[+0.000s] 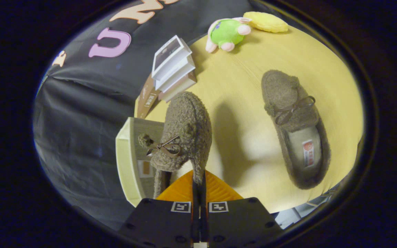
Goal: Open the storage box then place both shoes into the box .Put the left shoe in first, then the right shoe, with the right side of both shoes facing outward in a uniform manner.
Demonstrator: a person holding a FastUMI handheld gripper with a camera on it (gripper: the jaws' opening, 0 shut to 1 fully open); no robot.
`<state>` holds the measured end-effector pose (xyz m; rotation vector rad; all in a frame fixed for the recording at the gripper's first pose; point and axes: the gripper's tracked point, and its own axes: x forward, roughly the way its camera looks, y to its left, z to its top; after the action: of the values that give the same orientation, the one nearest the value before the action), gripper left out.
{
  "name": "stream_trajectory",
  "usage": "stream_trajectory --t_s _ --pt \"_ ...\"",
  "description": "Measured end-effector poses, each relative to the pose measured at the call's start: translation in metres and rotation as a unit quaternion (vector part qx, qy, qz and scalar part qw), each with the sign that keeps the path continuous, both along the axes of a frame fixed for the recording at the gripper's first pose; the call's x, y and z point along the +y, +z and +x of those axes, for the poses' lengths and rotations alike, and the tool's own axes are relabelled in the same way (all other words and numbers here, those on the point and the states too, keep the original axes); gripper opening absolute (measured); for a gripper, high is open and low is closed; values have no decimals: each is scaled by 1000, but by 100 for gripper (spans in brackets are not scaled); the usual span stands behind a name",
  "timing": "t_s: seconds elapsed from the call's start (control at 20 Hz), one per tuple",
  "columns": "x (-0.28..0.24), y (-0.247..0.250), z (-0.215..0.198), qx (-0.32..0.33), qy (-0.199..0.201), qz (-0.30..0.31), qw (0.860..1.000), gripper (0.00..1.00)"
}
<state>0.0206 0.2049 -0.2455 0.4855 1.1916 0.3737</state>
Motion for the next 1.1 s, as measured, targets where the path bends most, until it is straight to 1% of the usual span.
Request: stream_trajectory --t_s 0.15,0.25,0.35,0.45,0.55,0.65,0.8,1.0,1.1 --pt "22 47 1 -35 11 31 999 5" --pt "45 74 -2 -49 27 55 997 5" --pt "76 94 -10 -53 46 84 994 5" --pt "111 101 -21 -38 68 108 991 5" --pt "139 92 -31 -17 86 107 990 5" --pt "157 69 -37 -2 94 76 993 5" --pt "179 32 -47 13 91 26 995 5" --pt "205 -7 -50 19 86 -26 996 5" --pt "211 -24 -48 20 76 -56 995 5"
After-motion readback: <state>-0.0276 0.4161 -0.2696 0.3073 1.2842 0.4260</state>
